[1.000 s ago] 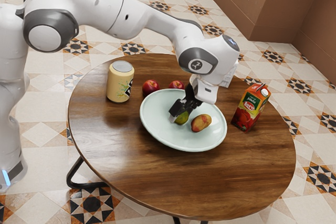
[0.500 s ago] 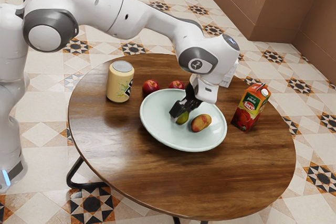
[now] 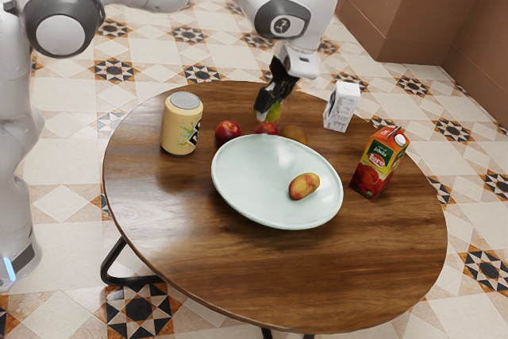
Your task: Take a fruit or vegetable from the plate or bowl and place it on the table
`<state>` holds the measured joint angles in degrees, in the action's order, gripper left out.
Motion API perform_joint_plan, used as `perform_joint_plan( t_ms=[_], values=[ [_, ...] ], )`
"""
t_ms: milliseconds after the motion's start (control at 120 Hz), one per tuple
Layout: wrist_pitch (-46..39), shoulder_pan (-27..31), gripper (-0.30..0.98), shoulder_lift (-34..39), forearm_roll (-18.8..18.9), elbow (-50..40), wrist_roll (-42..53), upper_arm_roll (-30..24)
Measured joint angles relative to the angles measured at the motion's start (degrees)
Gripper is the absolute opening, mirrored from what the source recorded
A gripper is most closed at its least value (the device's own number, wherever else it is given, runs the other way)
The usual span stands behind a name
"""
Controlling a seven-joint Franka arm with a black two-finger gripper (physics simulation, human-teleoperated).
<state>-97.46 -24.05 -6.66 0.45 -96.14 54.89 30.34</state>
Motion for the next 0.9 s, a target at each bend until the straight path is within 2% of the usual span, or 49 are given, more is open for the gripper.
perform_joint_plan(
  t_ms=[75, 183, 417, 617, 900],
  values=[
    [1.02, 2.82, 0.33, 0.08, 0.01, 2.51, 0.96, 4.03],
    [2.36, 7.97, 0.33, -0.13, -0.05, 3.82, 2.52, 5.38],
    [4.78, 9.61, 0.31, 0.62, 0.13, 2.69, 5.17, 7.03],
    [6.42, 10.26, 0.32, 6.8, 2.69, -2.52, 6.44, 9.6],
    [6.24, 17.28, 0.31, 5.63, 4.59, -3.28, 7.53, 9.81]
  ],
)
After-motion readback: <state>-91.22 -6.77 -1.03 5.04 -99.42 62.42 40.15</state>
